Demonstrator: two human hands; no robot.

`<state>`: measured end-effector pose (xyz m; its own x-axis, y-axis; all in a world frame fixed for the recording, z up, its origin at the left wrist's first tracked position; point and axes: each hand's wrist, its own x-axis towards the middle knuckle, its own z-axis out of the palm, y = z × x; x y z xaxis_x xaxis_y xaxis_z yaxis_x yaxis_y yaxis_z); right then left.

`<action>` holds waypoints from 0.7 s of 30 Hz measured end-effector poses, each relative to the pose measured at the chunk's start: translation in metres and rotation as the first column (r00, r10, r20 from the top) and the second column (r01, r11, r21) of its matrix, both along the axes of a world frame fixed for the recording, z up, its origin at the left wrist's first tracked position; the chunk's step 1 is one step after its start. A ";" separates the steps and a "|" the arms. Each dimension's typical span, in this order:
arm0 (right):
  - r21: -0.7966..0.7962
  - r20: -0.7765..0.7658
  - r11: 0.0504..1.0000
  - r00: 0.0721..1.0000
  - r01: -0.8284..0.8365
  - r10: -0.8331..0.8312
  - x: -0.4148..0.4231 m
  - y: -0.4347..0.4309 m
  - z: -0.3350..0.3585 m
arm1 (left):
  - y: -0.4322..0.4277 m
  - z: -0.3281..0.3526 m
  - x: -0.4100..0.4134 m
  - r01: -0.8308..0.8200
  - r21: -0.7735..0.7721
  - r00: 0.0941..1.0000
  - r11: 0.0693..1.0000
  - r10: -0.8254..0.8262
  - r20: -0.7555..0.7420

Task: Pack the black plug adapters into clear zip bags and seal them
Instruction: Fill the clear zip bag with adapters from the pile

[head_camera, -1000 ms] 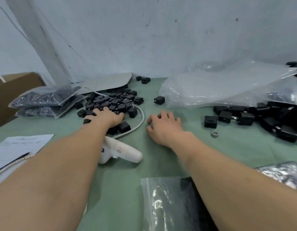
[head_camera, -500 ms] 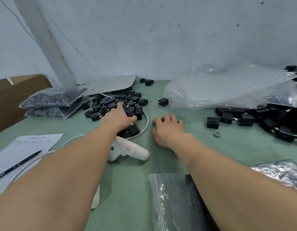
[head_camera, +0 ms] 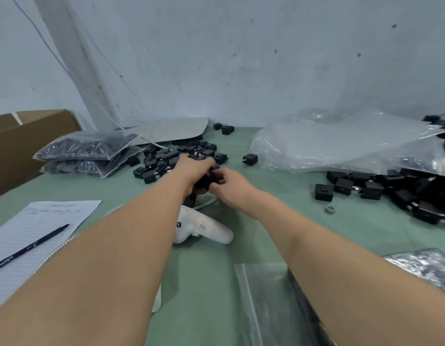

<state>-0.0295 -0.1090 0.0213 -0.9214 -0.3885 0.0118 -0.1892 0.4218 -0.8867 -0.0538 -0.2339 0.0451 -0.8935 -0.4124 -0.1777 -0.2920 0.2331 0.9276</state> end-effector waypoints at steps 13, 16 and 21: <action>-0.743 0.631 -0.085 0.737 0.664 0.244 0.136 0.085 0.070 | 0.124 0.067 0.135 0.312 0.449 0.840 0.837 -0.022 -0.542; -0.686 0.662 -0.188 0.710 0.703 0.242 0.180 0.095 0.065 | 0.139 0.057 0.190 0.368 0.689 0.884 0.624 -0.004 -0.468; -0.630 0.749 -0.110 0.639 0.769 0.173 0.235 0.101 0.053 | 0.158 0.040 0.265 0.347 0.806 0.918 0.480 0.000 -0.396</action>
<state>0.2055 -0.0076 0.0747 -0.8878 -0.1054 -0.4480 0.2268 -0.9472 -0.2267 0.2116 -0.0760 0.0850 -0.9975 -0.0425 -0.0572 -0.0109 -0.7021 0.7120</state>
